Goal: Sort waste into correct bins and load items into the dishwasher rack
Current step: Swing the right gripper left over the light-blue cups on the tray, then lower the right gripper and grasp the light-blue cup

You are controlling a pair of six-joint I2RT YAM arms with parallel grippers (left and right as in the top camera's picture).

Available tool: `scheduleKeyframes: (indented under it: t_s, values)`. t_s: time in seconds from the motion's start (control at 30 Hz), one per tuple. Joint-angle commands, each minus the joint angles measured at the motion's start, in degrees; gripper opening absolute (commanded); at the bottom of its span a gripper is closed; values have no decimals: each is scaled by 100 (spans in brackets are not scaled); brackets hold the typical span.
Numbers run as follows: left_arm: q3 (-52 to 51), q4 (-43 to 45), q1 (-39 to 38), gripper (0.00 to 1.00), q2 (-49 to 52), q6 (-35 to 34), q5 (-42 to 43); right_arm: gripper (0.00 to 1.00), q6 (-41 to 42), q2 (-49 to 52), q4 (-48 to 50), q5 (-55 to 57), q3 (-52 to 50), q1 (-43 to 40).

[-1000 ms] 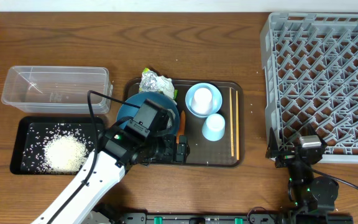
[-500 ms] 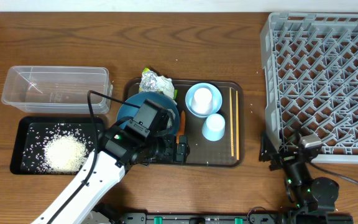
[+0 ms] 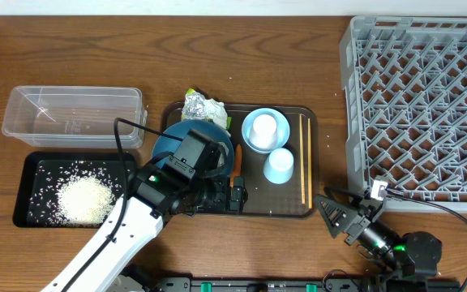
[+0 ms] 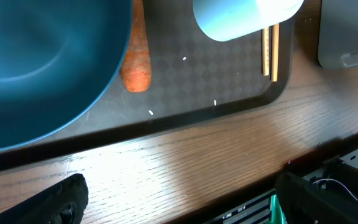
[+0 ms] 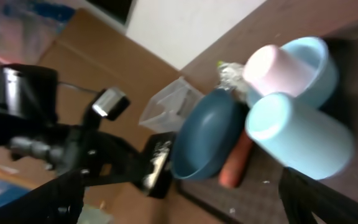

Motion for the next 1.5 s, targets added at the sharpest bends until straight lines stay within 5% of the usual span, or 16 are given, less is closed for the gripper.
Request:
scheduleKeyframes:
  t_s: [0.0,0.13,0.27,0.7,1.13,1.47]
  values:
    - [-11,-4,13,99,35,-11,-74,99,363,-20,330,-330,2,-20]
    - [-11,-4,13,99,35,-11,-74,99,-74,28,352,-201,254,-22]
    - [-11,-4,13,99,35,-11,-74,99,-887,435,-643,57,896,-20]
    - [-11,-4,13,100,35,-11,-74,99,-3593,4201,-3545,2428,3989,638]
    - [-11,-4,13,99,35,-11,-74,99,-3442,7545,-4205,5108,5646,3025]
    - [-11,-4,13,99,35,-11,-74,99,-3344,8542,-3827,5211,5967,3362]
